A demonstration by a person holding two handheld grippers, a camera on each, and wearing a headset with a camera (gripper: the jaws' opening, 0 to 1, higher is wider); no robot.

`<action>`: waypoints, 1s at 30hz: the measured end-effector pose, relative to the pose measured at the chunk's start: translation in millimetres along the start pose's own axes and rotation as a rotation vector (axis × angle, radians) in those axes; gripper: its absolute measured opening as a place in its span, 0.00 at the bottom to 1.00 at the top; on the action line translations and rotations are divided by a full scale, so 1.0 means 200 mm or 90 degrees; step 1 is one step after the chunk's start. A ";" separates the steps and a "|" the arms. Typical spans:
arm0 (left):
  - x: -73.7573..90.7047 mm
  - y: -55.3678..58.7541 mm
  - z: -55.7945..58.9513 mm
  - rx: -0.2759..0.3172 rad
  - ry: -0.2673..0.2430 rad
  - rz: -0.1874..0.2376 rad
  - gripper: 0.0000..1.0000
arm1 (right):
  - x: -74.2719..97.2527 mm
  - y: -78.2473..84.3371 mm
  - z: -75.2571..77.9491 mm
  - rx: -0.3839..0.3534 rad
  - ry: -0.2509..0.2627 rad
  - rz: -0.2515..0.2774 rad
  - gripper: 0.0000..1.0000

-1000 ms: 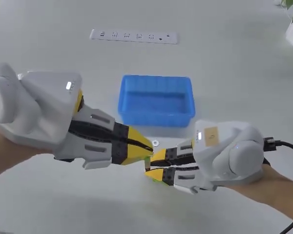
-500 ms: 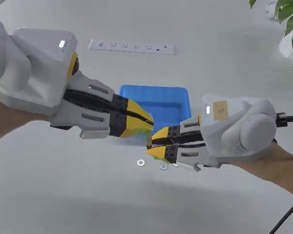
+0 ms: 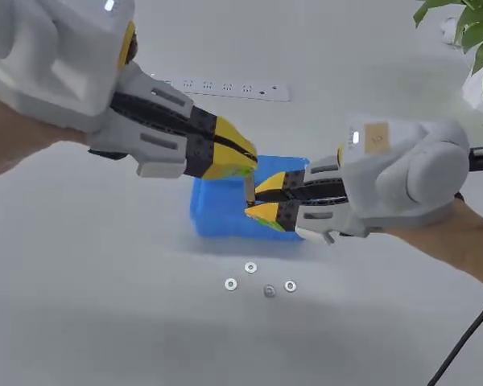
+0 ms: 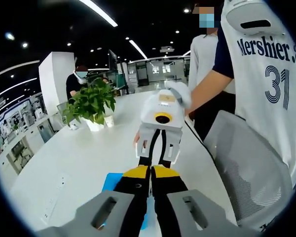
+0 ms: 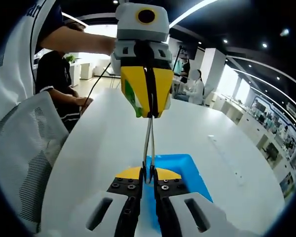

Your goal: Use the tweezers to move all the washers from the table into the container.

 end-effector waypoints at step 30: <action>-0.13 0.25 -0.31 0.013 -0.029 -0.038 0.05 | -0.23 0.31 0.17 -0.054 0.007 -0.049 0.09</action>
Point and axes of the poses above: the centre of the closed fingertips' face, and the gripper's own axes: x roughly backward along the fingers, z roughly to its right, y roughly out of its underside, the point moved 2 cm from there along x, roughly backward along the fingers, and after that the axes turned 10 degrees about x, right-handed, at the moved point
